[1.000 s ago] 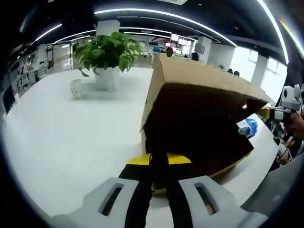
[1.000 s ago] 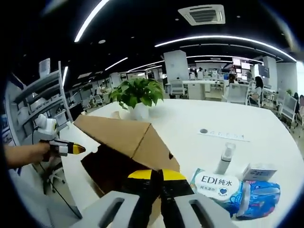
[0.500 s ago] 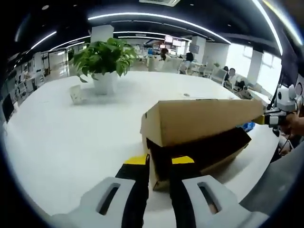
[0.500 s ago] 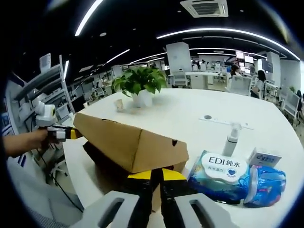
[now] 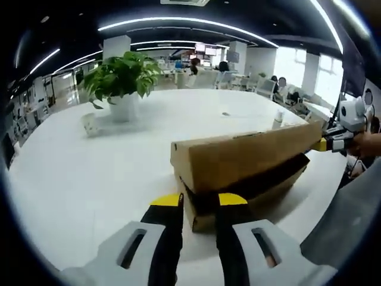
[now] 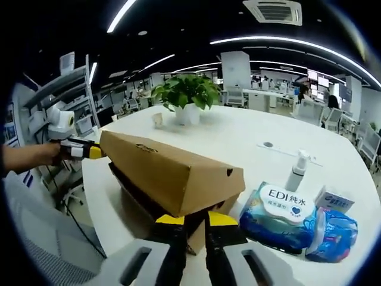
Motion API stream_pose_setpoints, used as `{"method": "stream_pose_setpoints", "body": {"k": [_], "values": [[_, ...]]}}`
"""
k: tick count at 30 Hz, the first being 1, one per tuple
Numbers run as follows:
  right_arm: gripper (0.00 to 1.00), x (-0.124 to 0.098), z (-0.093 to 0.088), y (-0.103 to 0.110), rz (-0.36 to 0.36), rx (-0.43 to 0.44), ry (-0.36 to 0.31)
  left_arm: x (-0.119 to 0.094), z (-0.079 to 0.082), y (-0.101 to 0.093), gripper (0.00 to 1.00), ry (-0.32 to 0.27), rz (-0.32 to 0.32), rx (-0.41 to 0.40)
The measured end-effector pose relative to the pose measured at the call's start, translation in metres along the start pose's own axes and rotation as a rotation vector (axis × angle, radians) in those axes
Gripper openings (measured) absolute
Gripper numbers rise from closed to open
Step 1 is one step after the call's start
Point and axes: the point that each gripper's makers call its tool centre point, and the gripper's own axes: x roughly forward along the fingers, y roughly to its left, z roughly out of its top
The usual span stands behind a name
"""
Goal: Operate the shoe box by opening the lid, removing the specified soft item, and placing it in the target area until the item is outside and the box remains undamaged.
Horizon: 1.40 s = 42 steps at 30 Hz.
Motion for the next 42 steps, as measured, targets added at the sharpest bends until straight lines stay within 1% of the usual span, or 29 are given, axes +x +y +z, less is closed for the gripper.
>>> {"method": "stream_pose_setpoints", "body": {"k": [4, 9, 12, 17, 23, 27, 30, 37, 42], "values": [[0.09, 0.000, -0.004, 0.002, 0.010, -0.001, 0.010, 0.000, -0.001, -0.002, 0.19, 0.000, -0.008, 0.006], [0.09, 0.000, -0.007, 0.004, 0.013, -0.028, 0.016, 0.001, -0.003, -0.004, 0.20, 0.012, -0.016, 0.035], [0.13, 0.000, -0.009, 0.007, 0.027, -0.053, 0.029, 0.002, -0.005, -0.004, 0.20, 0.021, -0.016, 0.051], [0.16, 0.000, -0.011, 0.012, 0.048, -0.121, 0.047, 0.003, -0.011, -0.005, 0.22, 0.040, -0.018, 0.073], [0.18, 0.004, -0.020, 0.014, 0.057, -0.155, 0.081, 0.008, -0.024, -0.006, 0.23, 0.067, -0.018, 0.066], [0.20, 0.006, -0.026, 0.015, 0.060, -0.167, 0.106, 0.010, -0.032, -0.009, 0.23, 0.090, -0.015, 0.089], [0.20, 0.009, -0.033, 0.015, 0.063, -0.197, 0.128, 0.013, -0.037, -0.010, 0.23, 0.104, -0.016, 0.102], [0.21, 0.015, -0.043, 0.013, 0.064, -0.215, 0.156, 0.018, -0.045, -0.012, 0.25, 0.126, -0.020, 0.104], [0.21, 0.020, -0.049, 0.012, 0.062, -0.188, 0.170, 0.023, -0.053, -0.012, 0.25, 0.150, -0.022, 0.111]]}}
